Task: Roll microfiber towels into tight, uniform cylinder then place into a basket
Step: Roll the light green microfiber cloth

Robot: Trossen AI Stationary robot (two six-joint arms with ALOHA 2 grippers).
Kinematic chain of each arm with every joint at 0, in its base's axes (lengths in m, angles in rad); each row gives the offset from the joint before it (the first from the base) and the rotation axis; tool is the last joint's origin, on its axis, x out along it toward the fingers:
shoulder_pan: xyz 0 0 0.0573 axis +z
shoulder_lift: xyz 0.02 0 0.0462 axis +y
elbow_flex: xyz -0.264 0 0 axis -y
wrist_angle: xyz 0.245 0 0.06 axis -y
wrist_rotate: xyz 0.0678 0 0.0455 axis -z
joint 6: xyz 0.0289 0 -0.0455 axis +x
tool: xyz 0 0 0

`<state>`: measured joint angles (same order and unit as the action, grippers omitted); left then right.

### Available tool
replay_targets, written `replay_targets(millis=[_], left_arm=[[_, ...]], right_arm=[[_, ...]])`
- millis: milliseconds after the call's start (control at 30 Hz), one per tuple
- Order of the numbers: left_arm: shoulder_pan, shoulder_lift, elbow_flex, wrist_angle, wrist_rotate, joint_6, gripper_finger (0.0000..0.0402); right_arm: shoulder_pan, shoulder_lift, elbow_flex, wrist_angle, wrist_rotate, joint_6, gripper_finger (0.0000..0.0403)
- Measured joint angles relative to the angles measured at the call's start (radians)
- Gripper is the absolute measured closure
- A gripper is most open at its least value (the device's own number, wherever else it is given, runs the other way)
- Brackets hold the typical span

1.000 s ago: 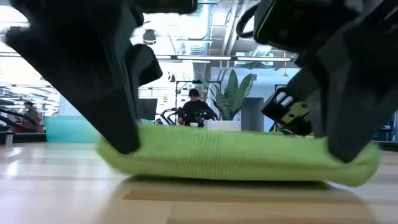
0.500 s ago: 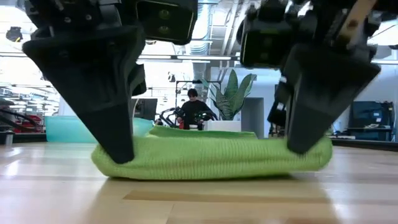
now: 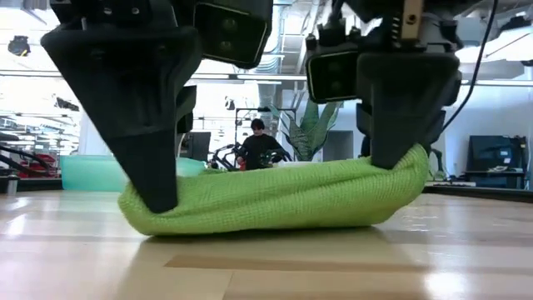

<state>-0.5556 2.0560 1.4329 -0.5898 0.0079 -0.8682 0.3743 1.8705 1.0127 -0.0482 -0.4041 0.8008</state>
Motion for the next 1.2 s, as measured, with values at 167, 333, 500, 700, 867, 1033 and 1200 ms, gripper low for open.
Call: replay_targets(millis=[167,333,500,700,867,1033,1200], left_arm=[[0.017,0.0,-0.006,0.02,0.059,-0.018,0.0395],[0.027,0.001,-0.007,0.038,0.077,-0.012,0.0395],[0.026,0.002,-0.008,0.027,0.078,-0.009,0.0395],[0.023,0.002,-0.009,0.013,0.1,-0.006,0.038],[0.01,0.002,-0.011,-0.022,0.163,0.01,0.0347],[-0.001,0.002,-0.011,-0.015,0.143,0.04,0.031],[-0.062,-0.003,-0.007,0.024,0.024,0.102,0.0308]], right_arm=[[-0.023,0.0,0.001,-0.014,-0.033,0.085,0.0394],[-0.046,0.022,-0.003,-0.046,-0.025,0.116,0.0394],[-0.067,0.052,-0.003,-0.034,-0.026,0.114,0.0393],[-0.078,0.081,-0.005,-0.014,-0.042,0.117,0.0393],[-0.091,0.078,-0.006,-0.035,-0.064,0.115,0.0393],[-0.095,0.079,-0.006,-0.032,-0.066,0.11,0.0393],[-0.095,0.079,-0.006,-0.028,-0.066,0.108,0.0391]])
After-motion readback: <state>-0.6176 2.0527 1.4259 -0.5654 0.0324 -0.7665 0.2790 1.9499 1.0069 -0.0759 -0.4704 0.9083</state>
